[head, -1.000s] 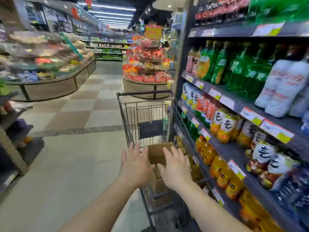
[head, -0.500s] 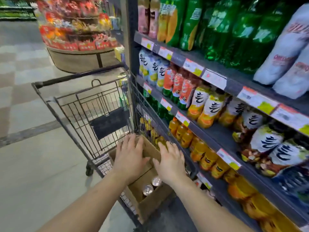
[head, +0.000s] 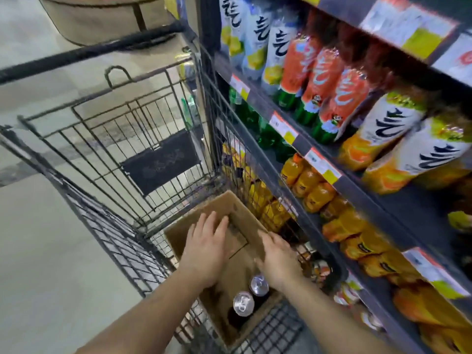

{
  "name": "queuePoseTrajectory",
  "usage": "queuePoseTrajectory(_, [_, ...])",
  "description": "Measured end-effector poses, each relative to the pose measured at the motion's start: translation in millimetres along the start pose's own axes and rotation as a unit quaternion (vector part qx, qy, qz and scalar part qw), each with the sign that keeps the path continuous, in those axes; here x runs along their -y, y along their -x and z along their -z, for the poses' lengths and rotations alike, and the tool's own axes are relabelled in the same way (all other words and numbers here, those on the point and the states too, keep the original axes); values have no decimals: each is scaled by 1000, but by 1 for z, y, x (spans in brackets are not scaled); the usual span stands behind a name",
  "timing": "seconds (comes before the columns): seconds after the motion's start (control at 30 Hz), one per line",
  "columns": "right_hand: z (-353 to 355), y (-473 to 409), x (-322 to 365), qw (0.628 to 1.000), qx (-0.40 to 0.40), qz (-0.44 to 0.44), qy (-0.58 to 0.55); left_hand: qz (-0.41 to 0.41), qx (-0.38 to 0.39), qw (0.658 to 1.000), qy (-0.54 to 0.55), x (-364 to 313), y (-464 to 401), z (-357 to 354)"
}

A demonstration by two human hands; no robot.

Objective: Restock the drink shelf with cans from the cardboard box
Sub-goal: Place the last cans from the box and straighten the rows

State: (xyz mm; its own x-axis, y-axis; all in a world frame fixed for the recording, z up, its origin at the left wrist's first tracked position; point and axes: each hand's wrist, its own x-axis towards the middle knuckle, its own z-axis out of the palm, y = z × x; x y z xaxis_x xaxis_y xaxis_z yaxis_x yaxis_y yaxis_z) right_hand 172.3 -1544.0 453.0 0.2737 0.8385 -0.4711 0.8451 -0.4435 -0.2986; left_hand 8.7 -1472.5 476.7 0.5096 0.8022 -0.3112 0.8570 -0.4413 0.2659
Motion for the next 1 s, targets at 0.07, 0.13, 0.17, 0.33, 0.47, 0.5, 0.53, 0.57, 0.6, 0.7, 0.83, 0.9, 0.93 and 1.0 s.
queuePoseTrajectory(0.07, [-17, -6, -1, 999, 24, 6, 35, -4, 17, 1000, -1, 10, -8, -10])
queuePoseTrajectory(0.13, [-28, -10, 0, 996, 27, 1, 84, -13, 31, 999, -3, 20, -16, -19])
queuePoseTrajectory(0.17, [-30, -12, 2, 993, 25, 7, 112, -18, 37, 999, -5, 24, -19, -22])
queuePoseTrajectory(0.33, [-47, -19, 5, 980, 66, 64, 174, -36, 51, 998, -10, 41, -31, -34])
queuePoseTrajectory(0.47, [-58, -27, -12, 982, 118, 40, 140, -46, 50, 998, -10, 46, -37, -39])
queuePoseTrajectory(0.5, [-60, -28, -15, 981, 134, 38, 132, -48, 51, 998, -7, 46, -38, -39])
queuePoseTrajectory(0.53, [-62, -30, -18, 980, 149, 38, 123, -51, 52, 997, -6, 47, -39, -40])
queuePoseTrajectory(0.57, [-63, -31, -20, 979, 162, 36, 116, -54, 54, 997, -6, 47, -40, -41])
queuePoseTrajectory(0.6, [-64, -32, -20, 978, 171, 34, 113, -56, 56, 997, -7, 47, -42, -43])
queuePoseTrajectory(0.7, [-66, -34, -22, 973, 198, 14, 116, -59, 61, 996, -8, 44, -45, -48])
queuePoseTrajectory(0.83, [-68, -40, -24, 956, 265, -6, 128, -63, 65, 996, -25, 41, -45, -53])
queuePoseTrajectory(0.9, [-69, -42, -26, 951, 284, -4, 125, -64, 65, 995, -26, 40, -44, -54])
queuePoseTrajectory(0.93, [-69, -43, -27, 952, 282, 1, 122, -62, 63, 996, -23, 40, -44, -55])
queuePoseTrajectory(1.0, [-69, -44, -29, 955, 272, 10, 114, -60, 60, 996, -19, 41, -43, -57])
